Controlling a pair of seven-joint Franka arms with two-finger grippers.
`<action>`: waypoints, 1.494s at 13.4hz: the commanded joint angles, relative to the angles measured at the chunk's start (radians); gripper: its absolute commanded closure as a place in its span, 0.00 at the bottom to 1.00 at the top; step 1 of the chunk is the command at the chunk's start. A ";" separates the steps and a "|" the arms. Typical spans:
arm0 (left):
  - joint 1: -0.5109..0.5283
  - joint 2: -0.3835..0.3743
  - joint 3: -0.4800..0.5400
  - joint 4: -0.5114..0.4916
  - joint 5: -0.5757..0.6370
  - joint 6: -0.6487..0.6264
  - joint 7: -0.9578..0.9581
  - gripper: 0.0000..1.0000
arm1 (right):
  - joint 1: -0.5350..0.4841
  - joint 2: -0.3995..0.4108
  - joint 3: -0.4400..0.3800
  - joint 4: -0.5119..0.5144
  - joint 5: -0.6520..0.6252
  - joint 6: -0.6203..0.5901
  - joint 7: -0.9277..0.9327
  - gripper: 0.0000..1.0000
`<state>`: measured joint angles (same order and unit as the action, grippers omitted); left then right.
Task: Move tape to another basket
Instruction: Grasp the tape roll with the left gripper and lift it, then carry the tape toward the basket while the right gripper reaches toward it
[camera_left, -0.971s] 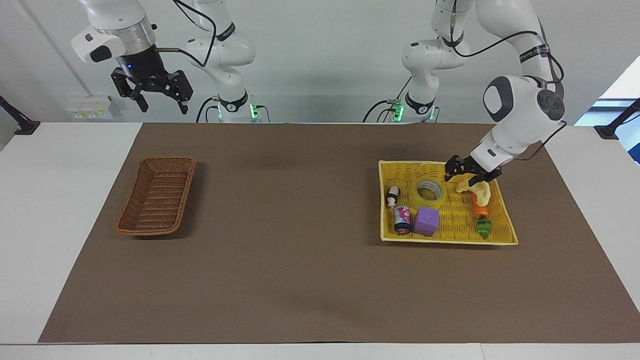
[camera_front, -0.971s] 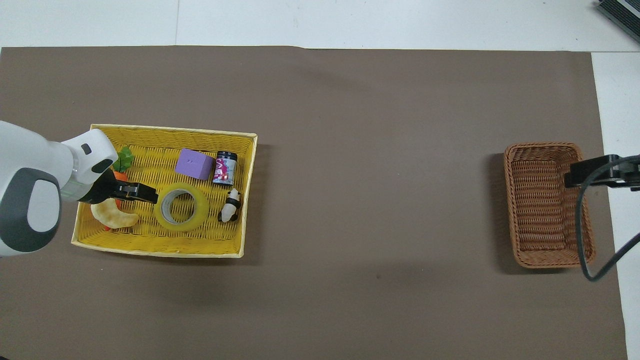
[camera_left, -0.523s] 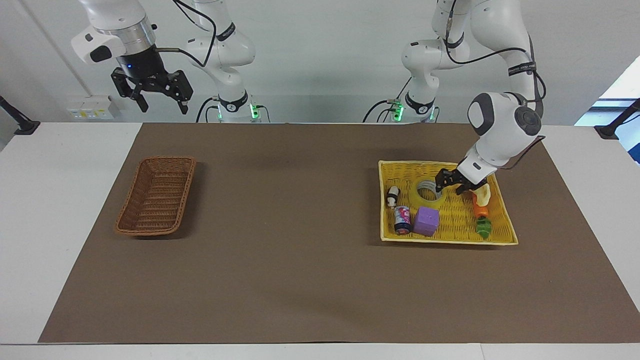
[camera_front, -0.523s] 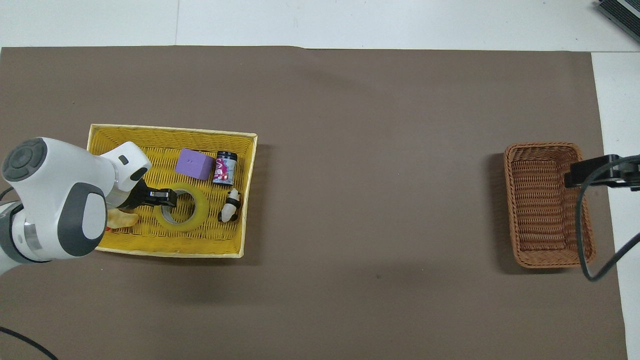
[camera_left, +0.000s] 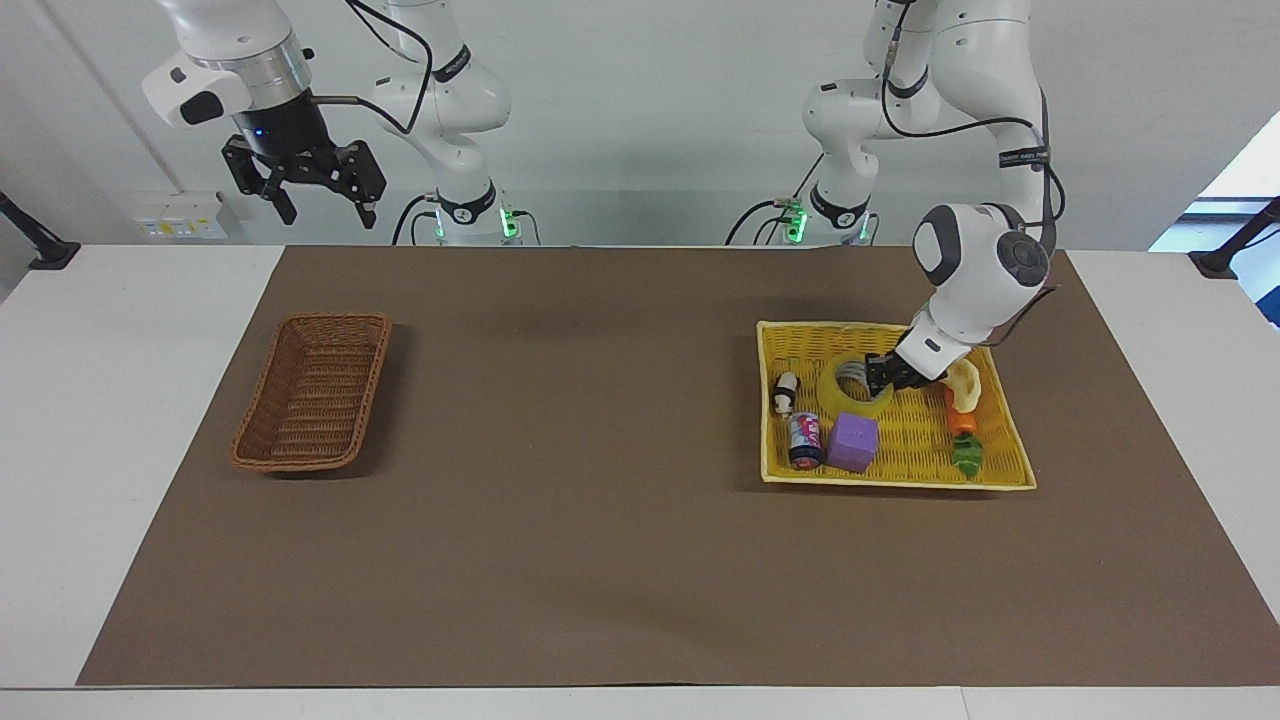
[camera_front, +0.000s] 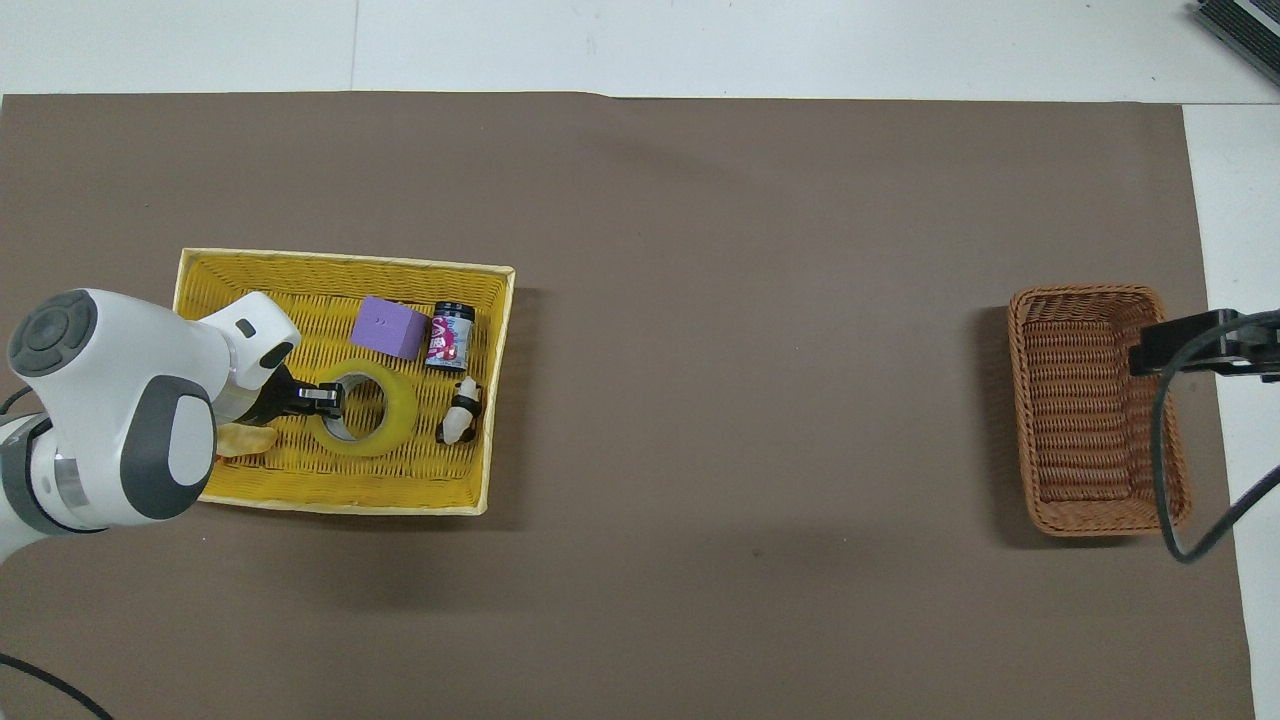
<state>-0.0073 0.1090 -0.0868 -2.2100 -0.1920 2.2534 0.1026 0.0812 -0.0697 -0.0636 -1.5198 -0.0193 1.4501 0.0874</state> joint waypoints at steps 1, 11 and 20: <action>0.004 0.011 0.006 0.105 -0.012 -0.108 -0.011 1.00 | -0.017 -0.002 0.004 -0.002 0.018 0.006 -0.023 0.00; -0.048 0.001 -0.021 0.369 -0.012 -0.380 -0.401 1.00 | -0.017 -0.001 0.004 0.000 0.018 0.006 -0.023 0.00; -0.330 -0.006 -0.025 0.368 -0.095 -0.278 -0.652 1.00 | -0.017 -0.001 0.004 0.000 0.018 0.012 -0.040 0.00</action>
<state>-0.2710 0.1086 -0.1293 -1.8544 -0.2557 1.9517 -0.5054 0.0809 -0.0697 -0.0640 -1.5198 -0.0193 1.4510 0.0865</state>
